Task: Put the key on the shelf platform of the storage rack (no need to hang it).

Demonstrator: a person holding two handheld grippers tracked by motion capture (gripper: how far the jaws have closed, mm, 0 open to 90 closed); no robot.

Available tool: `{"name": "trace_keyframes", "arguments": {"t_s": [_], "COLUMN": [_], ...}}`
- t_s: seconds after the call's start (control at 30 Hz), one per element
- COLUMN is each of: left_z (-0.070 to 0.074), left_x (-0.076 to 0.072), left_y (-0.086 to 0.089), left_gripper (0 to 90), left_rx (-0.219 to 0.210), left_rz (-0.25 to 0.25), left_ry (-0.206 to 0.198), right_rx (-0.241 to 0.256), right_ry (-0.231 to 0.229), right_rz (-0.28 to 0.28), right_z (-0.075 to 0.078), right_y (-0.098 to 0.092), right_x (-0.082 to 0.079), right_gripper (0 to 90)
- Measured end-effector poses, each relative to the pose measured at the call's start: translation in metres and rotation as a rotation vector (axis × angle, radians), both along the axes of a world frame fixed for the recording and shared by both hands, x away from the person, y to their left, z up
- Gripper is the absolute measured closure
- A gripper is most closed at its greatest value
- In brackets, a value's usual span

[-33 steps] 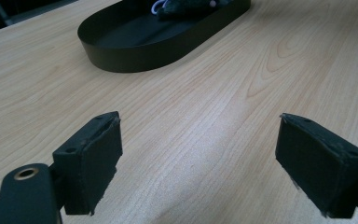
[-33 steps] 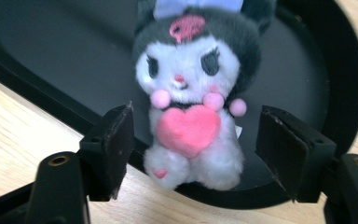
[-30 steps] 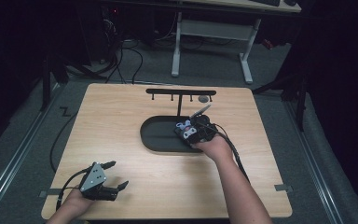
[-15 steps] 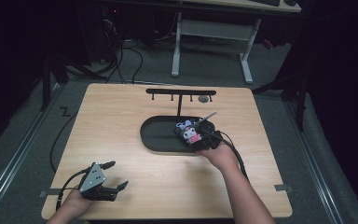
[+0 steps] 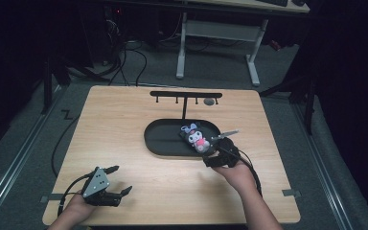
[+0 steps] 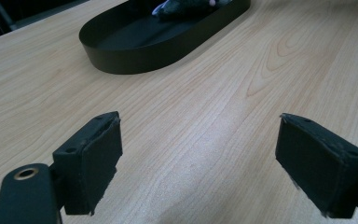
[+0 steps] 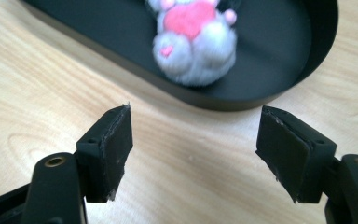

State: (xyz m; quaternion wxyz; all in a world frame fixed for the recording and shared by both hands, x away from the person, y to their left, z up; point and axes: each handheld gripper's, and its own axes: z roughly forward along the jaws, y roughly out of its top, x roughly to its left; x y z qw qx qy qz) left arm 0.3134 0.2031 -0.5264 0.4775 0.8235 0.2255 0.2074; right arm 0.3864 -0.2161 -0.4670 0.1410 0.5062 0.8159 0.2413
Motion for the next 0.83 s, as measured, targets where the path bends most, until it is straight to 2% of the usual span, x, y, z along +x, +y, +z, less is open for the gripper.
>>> {"name": "trace_keyframes", "arguments": {"t_s": [0.03, 0.1, 0.13, 0.2, 0.27, 0.3, 0.4, 0.47, 0.5, 0.53, 0.57, 0.6, 0.63, 0.67, 0.7, 0.83], "left_z": [0.0, 0.0, 0.0, 0.0, 0.0, 0.0, 0.0, 0.0, 0.0, 0.0, 0.0, 0.0, 0.0, 0.0, 0.0, -0.001], "left_x": [0.0, 0.0, 0.0, 0.0, 0.0, 0.0, 0.001, 0.002, 0.002, 0.003, 0.003, 0.003, 0.003, 0.003, 0.003, 0.003], "left_y": [0.0, 0.0, 0.0, 0.0, 0.0, -0.001, -0.001, 0.0, 0.0, 0.0, -0.001, -0.001, -0.002, -0.004, -0.005, -0.006], "left_gripper": [15.5, 15.5, 15.5, 15.5, 15.5, 15.5, 15.5, 15.5, 15.5, 15.5, 15.5, 15.5, 15.5, 15.5, 15.5, 15.5], "left_rx": [0.0, 0.001, 0.002, 0.001, 0.002, 0.002, 0.001, -0.002, -0.002, -0.001, 0.001, 0.006, 0.016, 0.028, 0.036, 0.05], "left_rz": [-0.001, -0.001, 0.001, 0.002, 0.003, 0.004, 0.003, 0.006, 0.006, 0.008, 0.007, 0.004, 0.0, -0.004, -0.012, -0.007], "left_ry": [0.0, 0.0, 0.0, 0.001, 0.001, 0.002, 0.004, 0.013, 0.013, 0.019, 0.019, 0.02, 0.022, 0.021, 0.019, 0.02], "right_rx": [0.012, 0.018, 0.045, 0.053, 0.092, 0.127, 0.135, 0.129, 0.129, 0.128, 0.12, 0.137, 0.137, 0.148, 0.132, 0.13], "right_ry": [-0.03, -0.042, -0.095, -0.109, -0.128, -0.127, -0.145, -0.194, -0.194, -0.231, -0.316, -0.357, -0.357, -0.322, -0.342, -0.336], "right_rz": [0.006, 0.002, -0.005, -0.01, -0.028, -0.046, -0.051, -0.077, -0.077, -0.084, -0.109, -0.138, -0.138, -0.126, -0.119, -0.135], "right_z": [-0.003, -0.004, -0.008, -0.01, -0.017, -0.022, -0.026, -0.032, -0.032, -0.034, -0.038, -0.044, -0.044, -0.043, -0.043, -0.044], "right_y": [-0.005, -0.006, -0.012, -0.014, -0.019, -0.024, -0.026, -0.026, -0.026, -0.026, -0.029, -0.035, -0.035, -0.037, -0.041, -0.045], "right_x": [-0.009, -0.013, -0.024, -0.028, -0.039, -0.046, -0.054, -0.067, -0.067, -0.074, -0.087, -0.103, -0.103, -0.104, -0.111, -0.111], "right_gripper": [25.7, 25.1, 22.8, 21.6, 21.0, 21.0, 20.3, 16.1, 16.1, 16.8, 19.4, 20.7, 20.7, 19.2, 19.2, 19.0]}}
